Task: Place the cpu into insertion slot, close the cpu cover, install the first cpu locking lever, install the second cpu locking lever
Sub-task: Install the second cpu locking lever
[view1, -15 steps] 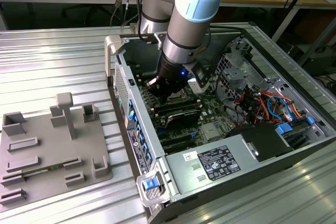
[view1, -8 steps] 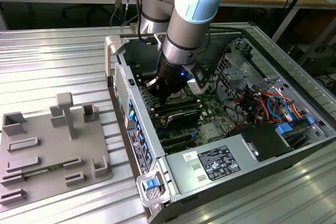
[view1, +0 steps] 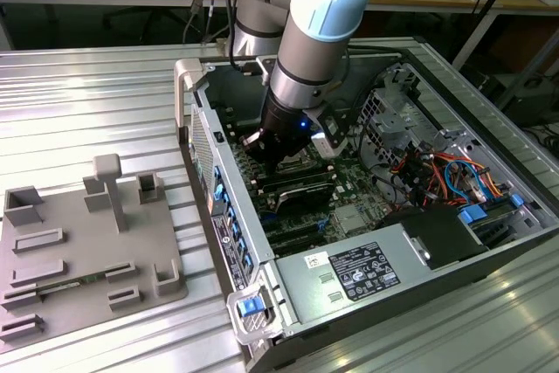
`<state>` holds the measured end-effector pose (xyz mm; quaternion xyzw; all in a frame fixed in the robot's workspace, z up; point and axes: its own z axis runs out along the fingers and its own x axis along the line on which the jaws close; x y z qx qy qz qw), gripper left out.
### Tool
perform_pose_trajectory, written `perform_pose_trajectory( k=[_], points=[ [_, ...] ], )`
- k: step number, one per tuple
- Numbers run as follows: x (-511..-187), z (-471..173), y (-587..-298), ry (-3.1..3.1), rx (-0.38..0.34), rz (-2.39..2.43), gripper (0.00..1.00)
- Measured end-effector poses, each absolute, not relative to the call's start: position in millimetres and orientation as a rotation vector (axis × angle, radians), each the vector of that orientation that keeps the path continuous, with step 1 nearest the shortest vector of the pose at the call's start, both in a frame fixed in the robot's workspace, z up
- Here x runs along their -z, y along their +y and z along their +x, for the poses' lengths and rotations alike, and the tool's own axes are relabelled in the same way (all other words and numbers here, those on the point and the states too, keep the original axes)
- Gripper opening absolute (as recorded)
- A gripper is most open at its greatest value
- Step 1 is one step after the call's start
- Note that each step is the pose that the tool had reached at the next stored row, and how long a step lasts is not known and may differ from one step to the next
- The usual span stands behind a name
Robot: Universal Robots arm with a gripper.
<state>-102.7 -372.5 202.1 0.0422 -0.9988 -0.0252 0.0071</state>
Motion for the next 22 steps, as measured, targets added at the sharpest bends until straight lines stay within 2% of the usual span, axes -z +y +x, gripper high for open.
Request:
perform_pose_trajectory(
  k=[12,22],
  points=[
    [-204,-103,-374,-3.124,0.058,0.132,0.11],
    [-227,-103,-373,-3.123,0.058,0.132,0.11]
  ],
)
